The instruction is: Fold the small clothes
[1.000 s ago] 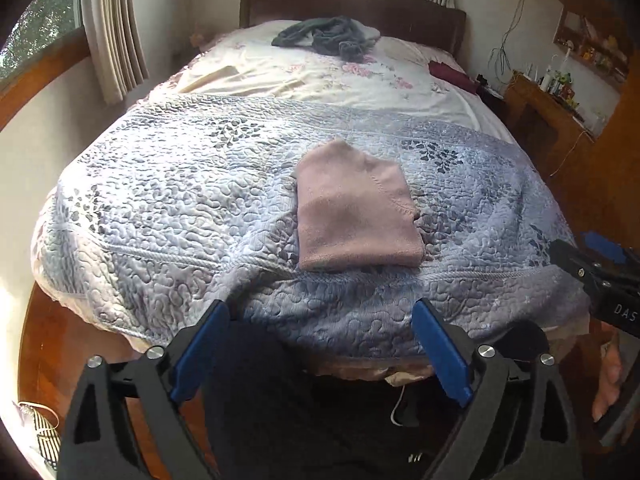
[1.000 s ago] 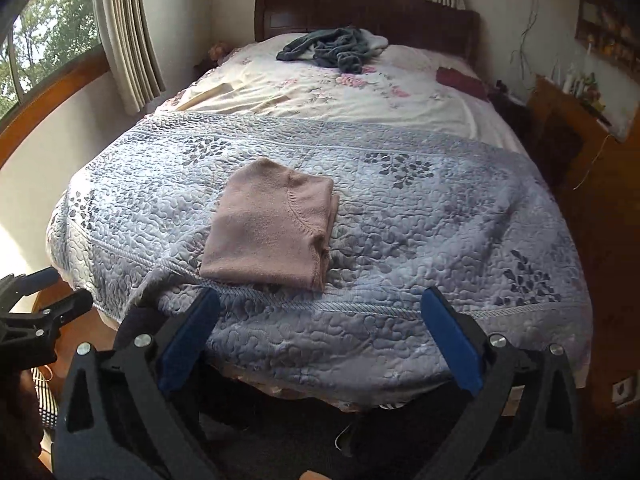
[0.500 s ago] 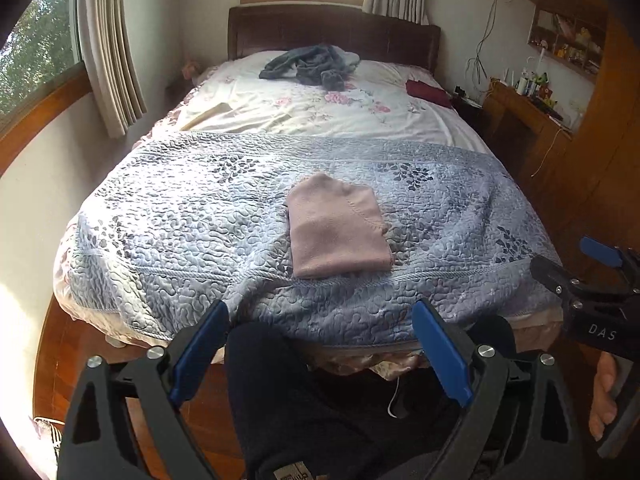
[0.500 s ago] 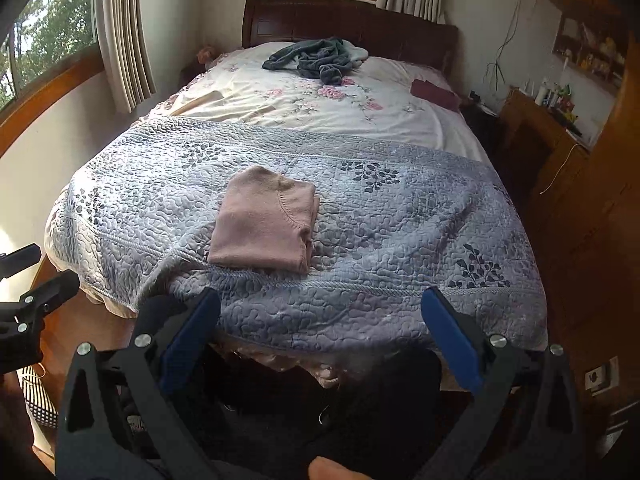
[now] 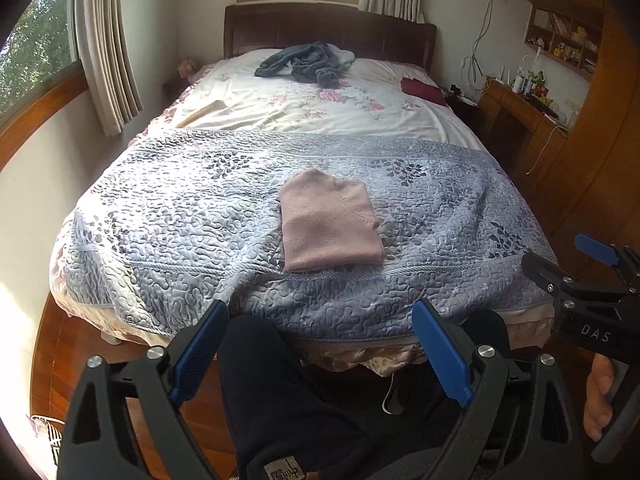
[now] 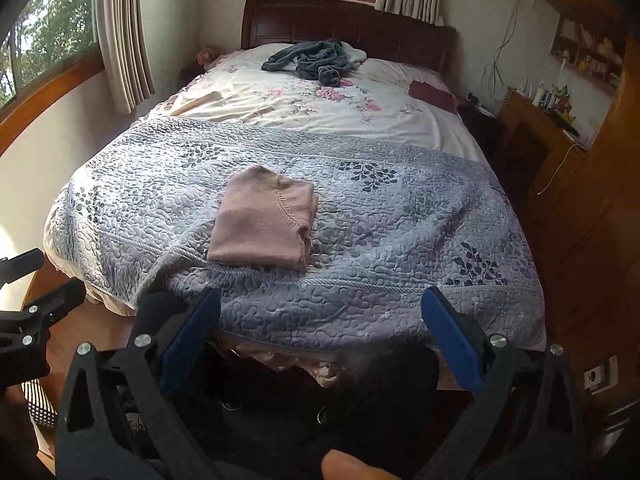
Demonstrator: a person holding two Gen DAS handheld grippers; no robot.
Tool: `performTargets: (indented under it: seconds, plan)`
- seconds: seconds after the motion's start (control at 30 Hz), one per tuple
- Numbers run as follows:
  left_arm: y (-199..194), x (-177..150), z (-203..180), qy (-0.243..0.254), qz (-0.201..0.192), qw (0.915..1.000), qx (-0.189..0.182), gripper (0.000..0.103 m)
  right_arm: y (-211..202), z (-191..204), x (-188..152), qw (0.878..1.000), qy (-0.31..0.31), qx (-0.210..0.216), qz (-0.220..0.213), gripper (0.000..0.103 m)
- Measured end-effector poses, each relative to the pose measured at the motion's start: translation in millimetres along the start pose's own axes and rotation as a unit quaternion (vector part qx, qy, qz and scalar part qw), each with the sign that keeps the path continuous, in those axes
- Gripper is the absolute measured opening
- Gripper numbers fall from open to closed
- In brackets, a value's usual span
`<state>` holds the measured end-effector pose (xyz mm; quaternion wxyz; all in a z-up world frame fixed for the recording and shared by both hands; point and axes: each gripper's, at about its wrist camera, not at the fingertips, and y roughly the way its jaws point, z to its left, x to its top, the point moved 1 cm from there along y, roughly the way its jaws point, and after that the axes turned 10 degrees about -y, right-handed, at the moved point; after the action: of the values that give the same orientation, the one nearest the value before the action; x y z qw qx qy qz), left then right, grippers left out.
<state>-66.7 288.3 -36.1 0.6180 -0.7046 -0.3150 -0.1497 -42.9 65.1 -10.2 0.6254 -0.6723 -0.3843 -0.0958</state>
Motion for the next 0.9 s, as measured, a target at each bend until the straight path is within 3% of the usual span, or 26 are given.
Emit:
performTargets:
  seconds: [0.9]
  plan:
    - [4.2, 5.2, 0.3, -0.001, -0.003, 1.0, -0.005, 0.093, 1.4, 8.1, 5.3, 1.0, -0.008, 0.011, -0.022, 0.1]
